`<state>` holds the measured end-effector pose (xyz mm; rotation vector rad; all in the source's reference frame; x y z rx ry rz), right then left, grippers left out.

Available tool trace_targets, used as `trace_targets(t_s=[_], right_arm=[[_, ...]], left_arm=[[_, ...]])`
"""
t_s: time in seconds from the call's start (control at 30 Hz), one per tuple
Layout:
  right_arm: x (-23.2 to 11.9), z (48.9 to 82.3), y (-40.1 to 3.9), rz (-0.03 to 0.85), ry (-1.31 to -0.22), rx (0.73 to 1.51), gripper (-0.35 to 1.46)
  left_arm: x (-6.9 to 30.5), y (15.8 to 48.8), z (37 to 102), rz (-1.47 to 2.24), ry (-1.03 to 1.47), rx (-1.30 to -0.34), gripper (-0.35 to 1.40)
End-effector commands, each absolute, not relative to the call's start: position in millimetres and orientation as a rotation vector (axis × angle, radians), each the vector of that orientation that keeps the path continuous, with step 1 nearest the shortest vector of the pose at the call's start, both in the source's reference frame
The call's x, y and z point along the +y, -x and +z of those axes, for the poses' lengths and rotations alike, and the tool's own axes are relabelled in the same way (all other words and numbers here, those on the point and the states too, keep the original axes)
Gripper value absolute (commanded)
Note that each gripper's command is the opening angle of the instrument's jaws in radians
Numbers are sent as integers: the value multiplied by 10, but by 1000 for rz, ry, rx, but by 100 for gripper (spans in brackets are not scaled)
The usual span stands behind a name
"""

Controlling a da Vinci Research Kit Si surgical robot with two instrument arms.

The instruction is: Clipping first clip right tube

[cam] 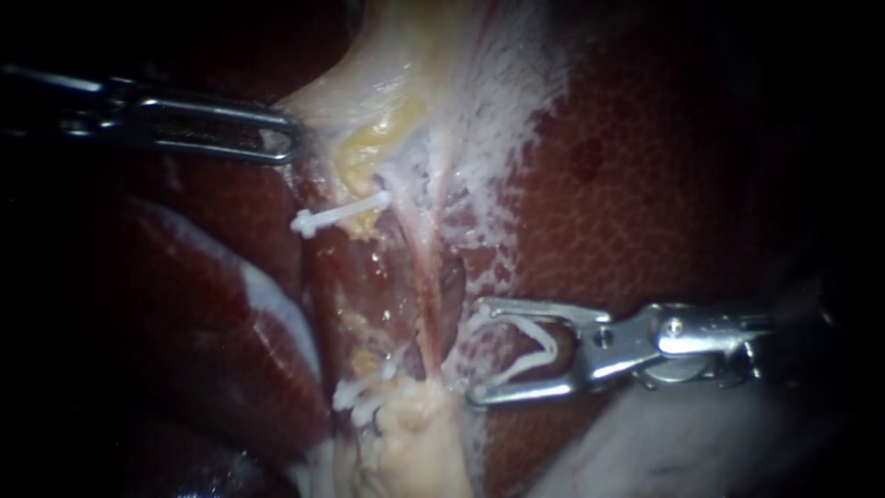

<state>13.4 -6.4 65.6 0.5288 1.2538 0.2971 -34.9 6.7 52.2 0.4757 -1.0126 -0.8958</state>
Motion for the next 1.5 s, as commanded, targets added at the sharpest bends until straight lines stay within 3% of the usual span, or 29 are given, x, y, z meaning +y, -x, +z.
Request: trace_targets(t_s=[0.03,0.43,0.83,1.33,1.5], right_arm=[[-64,658,-135,301,-534,1252,60],[-58,677,-157,300,-552,1249,60],[-68,657,-189,335,-637,1234,60],[-68,651,-204,262,-727,1236,56],[-62,646,-201,331,-709,1225,48]], left_arm=[[67,350,521,-897,-474,-1012,-35],[63,352,515,-899,-472,-1008,-35],[63,353,515,-900,-472,-1008,-35],[63,353,515,-900,-471,-1008,-35],[63,353,515,-900,-471,-1008,-35]])
